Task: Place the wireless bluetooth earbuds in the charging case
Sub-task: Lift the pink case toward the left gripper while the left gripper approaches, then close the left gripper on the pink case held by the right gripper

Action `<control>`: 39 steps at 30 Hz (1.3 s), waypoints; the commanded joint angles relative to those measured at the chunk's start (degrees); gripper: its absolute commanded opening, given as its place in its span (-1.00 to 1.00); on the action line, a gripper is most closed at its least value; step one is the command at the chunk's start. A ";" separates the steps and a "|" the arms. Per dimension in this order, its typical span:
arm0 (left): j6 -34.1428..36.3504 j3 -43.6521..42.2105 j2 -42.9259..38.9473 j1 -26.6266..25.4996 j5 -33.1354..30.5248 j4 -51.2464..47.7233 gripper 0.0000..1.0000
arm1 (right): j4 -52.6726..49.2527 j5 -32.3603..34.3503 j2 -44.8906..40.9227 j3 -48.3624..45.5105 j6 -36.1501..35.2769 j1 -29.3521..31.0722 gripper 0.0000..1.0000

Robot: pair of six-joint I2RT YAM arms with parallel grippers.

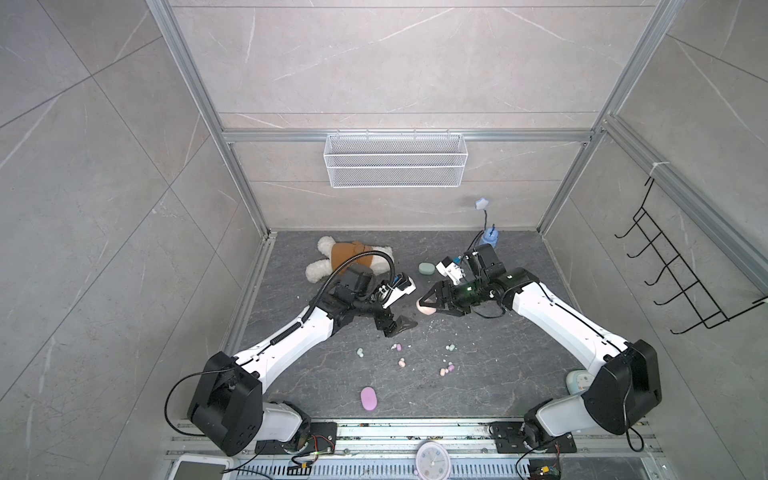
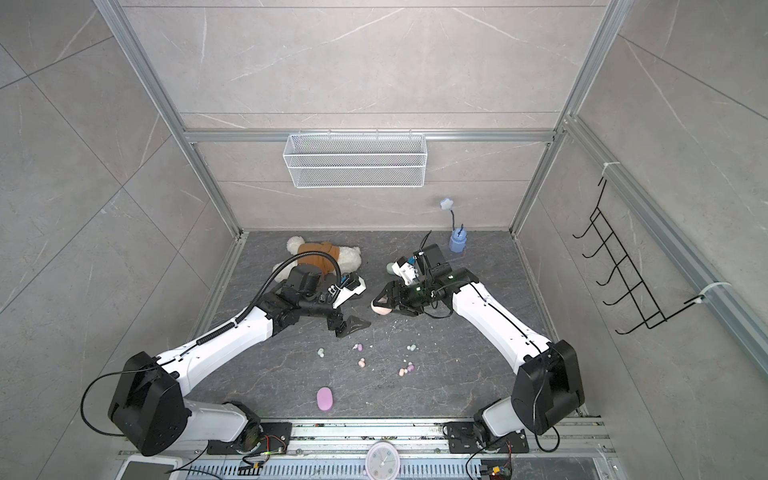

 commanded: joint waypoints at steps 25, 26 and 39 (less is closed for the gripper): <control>-0.01 3.68 3.49 -4.31 3.81 6.33 0.26 | -0.87 -2.49 -1.00 2.63 -1.62 2.12 -0.02; 0.02 3.58 3.40 -4.32 3.73 6.74 0.25 | -0.89 -2.51 -1.03 2.56 -1.67 2.10 -0.01; 0.77 3.19 3.77 -4.85 3.65 6.75 0.01 | -0.06 -2.46 -1.09 2.12 -1.24 2.08 -0.04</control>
